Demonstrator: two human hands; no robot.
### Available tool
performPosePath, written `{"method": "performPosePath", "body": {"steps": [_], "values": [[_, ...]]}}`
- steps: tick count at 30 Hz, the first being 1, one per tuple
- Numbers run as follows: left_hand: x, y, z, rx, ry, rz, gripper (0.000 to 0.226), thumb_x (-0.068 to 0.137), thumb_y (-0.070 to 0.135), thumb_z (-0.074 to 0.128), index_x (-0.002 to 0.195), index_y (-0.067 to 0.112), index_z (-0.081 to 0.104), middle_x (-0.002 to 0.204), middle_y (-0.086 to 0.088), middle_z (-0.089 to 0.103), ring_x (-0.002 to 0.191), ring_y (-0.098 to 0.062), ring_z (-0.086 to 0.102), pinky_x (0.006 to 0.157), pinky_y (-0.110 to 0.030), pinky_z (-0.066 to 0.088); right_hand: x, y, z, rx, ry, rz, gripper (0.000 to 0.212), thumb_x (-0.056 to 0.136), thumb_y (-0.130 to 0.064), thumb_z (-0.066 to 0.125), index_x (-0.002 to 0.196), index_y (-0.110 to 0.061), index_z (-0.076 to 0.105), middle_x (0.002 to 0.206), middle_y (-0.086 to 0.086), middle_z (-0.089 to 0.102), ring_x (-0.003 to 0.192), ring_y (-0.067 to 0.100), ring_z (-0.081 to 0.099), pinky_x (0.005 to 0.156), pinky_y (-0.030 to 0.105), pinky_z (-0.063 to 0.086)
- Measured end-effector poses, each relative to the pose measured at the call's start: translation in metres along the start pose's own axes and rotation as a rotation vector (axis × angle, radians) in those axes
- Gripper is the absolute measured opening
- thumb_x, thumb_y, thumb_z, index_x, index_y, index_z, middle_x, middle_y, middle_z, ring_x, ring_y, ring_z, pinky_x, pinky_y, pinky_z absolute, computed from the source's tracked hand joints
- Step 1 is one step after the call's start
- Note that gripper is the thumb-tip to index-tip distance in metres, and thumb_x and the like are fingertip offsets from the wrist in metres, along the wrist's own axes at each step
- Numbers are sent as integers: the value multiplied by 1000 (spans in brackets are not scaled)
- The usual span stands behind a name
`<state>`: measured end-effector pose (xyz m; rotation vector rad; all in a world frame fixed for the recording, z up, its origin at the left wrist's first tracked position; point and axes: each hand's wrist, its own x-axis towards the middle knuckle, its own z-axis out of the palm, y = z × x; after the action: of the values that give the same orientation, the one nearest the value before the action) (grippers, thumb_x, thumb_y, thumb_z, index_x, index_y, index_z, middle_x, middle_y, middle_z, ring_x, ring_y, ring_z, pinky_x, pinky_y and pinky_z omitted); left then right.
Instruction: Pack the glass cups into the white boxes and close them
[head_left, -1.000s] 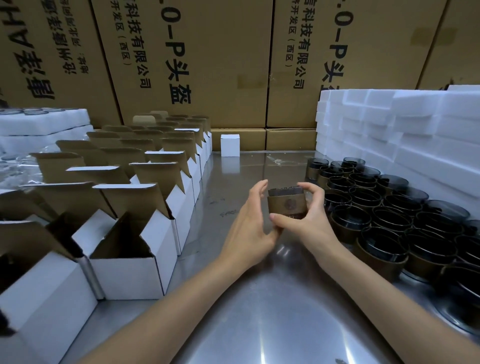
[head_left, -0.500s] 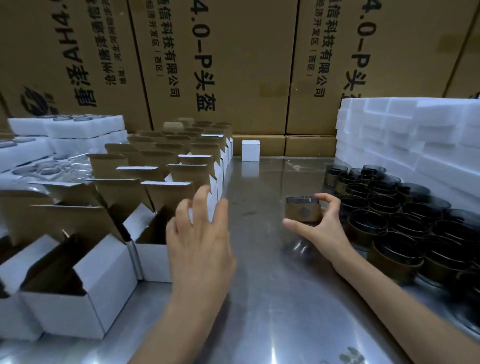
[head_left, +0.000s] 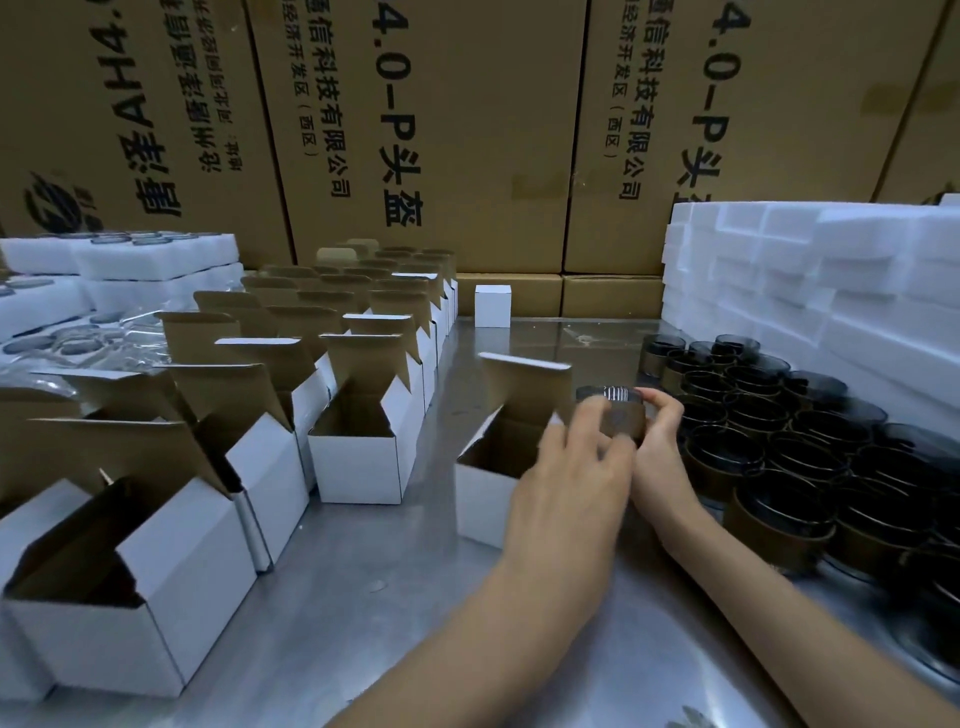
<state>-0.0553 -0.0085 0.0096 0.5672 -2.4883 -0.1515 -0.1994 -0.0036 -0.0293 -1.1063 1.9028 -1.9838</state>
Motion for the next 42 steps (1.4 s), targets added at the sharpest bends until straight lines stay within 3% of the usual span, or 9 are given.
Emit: {"method": "performPosePath", "body": {"steps": [4,8,11,14,18,22,26,36,42], "values": [[36,5,15,-105,-18,-72,47,82,-5,52,124,13,40,154,-1,2,136,-26,19,93,-35,38,5,5,-6,-21,77,41,62,85,-9,68,125,-20,22,121,9,44,86,3,49,61,6,42],[45,11,26,-131,216,-2,49,80,2,42,123,23,51,151,4,21,137,-15,18,114,-38,-1,5,6,-8,-24,71,61,70,83,-13,71,137,-10,26,120,5,48,94,10,53,72,15,42],[40,3,24,-282,573,97,46,73,14,41,112,26,61,130,8,49,119,-11,40,96,-30,19,5,-5,-8,124,161,19,53,79,-11,74,122,-15,45,104,0,62,83,1,59,60,5,45],[39,-25,23,-471,749,-68,48,72,24,53,119,26,49,123,14,40,118,-1,37,94,-27,25,-2,-16,-3,113,161,-143,50,78,-15,77,118,-22,48,97,-13,63,84,-6,60,70,5,45],[47,-67,29,-905,536,-429,73,78,29,68,141,23,33,141,9,29,133,-9,31,107,-30,29,-19,-29,8,71,20,-325,64,70,-38,74,124,-29,42,106,-27,62,99,-2,61,86,14,46],[50,-85,36,-1176,219,-467,71,87,26,68,147,30,31,153,6,32,140,-11,30,109,-26,30,-25,-33,11,-70,-100,-423,66,72,-49,67,128,-31,37,117,-29,56,112,0,56,92,15,42],[53,-76,38,-1106,245,-354,34,96,30,55,129,28,53,123,12,62,116,2,54,91,-11,42,-22,-34,10,-175,-130,-449,63,71,-56,65,125,-46,32,118,-28,51,115,1,52,93,19,41],[52,-70,42,-1283,326,-571,39,104,32,23,131,20,49,129,-9,58,123,-20,53,108,-41,40,-14,-26,2,4,45,-205,62,64,-68,56,113,-33,42,102,-17,59,93,-6,57,79,16,41],[49,-71,44,-1389,323,-442,30,98,19,35,124,6,44,116,-19,57,107,-24,56,92,-28,47,-18,-28,4,-232,41,-309,67,68,-53,66,122,-37,29,108,-9,58,108,16,55,98,49,41]]}}
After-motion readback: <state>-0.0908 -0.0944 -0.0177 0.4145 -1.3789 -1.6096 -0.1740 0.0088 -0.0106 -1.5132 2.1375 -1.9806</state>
